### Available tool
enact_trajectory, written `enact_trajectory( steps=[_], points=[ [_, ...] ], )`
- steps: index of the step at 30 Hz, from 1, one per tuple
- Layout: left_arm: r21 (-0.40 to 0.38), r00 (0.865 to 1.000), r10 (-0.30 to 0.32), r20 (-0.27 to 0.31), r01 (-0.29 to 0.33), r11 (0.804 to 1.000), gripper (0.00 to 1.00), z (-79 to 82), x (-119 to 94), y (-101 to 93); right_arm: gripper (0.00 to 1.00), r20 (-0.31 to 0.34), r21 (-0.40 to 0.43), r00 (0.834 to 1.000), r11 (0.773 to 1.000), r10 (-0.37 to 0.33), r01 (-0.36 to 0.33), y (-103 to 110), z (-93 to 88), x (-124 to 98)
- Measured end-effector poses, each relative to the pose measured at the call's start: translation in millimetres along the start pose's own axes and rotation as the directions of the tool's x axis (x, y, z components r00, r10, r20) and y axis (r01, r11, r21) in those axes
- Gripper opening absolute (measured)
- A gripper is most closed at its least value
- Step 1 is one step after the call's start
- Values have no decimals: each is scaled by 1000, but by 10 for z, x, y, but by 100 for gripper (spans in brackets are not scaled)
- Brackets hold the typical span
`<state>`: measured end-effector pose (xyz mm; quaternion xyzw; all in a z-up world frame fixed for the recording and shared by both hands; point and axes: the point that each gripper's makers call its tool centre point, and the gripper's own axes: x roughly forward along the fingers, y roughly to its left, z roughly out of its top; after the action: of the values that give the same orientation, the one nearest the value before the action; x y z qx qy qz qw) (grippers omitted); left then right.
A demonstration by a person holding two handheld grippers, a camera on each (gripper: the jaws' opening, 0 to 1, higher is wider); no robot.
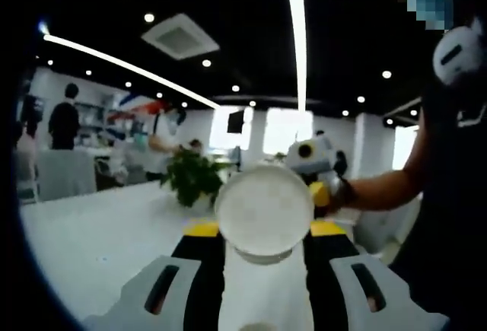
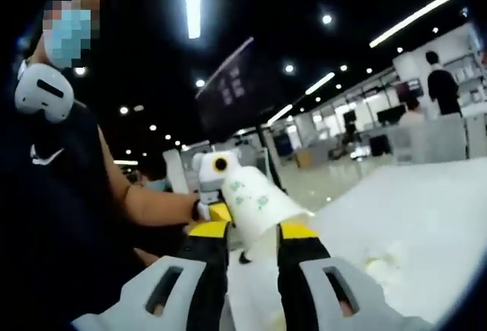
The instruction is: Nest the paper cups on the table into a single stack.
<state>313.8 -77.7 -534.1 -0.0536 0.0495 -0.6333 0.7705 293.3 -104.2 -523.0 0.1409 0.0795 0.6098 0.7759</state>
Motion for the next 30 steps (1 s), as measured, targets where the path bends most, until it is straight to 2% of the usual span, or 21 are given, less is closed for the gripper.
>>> enact_trajectory(
  steps=[13, 19, 22, 24, 25, 28, 30],
  points=[
    [5, 1000, -19, -8, 19, 1000, 37, -2, -52, -87, 1, 18, 25, 996, 996, 90, -90, 235, 191, 79],
    [32, 1000, 0, -6, 0, 1000, 38, 17, -67, -52, 0, 5, 30, 994, 993, 111, -111, 322, 240, 118],
    [32, 1000, 12, -2, -12, 999, 44, 24, -76, -23, 0, 4, 21, 994, 994, 107, -107, 327, 279, 117],
    [34, 999, 42, -27, -41, 999, 51, -8, -90, 26, 0, 7, 12, 995, 995, 97, -97, 326, 330, 113],
    [48, 995, 83, -57, -80, 996, 59, -49, -111, 94, 0, 7, 5, 996, 996, 93, -93, 329, 361, 111],
    [75, 982, 168, -83, -162, 984, 80, -97, -175, 242, 0, -18, -25, 997, 997, 75, -75, 320, 404, 117],
    [55, 970, 217, -111, -212, 976, 91, -179, -245, 334, 0, -71, -68, 996, 996, 57, -62, 319, 425, 130]
  ],
)
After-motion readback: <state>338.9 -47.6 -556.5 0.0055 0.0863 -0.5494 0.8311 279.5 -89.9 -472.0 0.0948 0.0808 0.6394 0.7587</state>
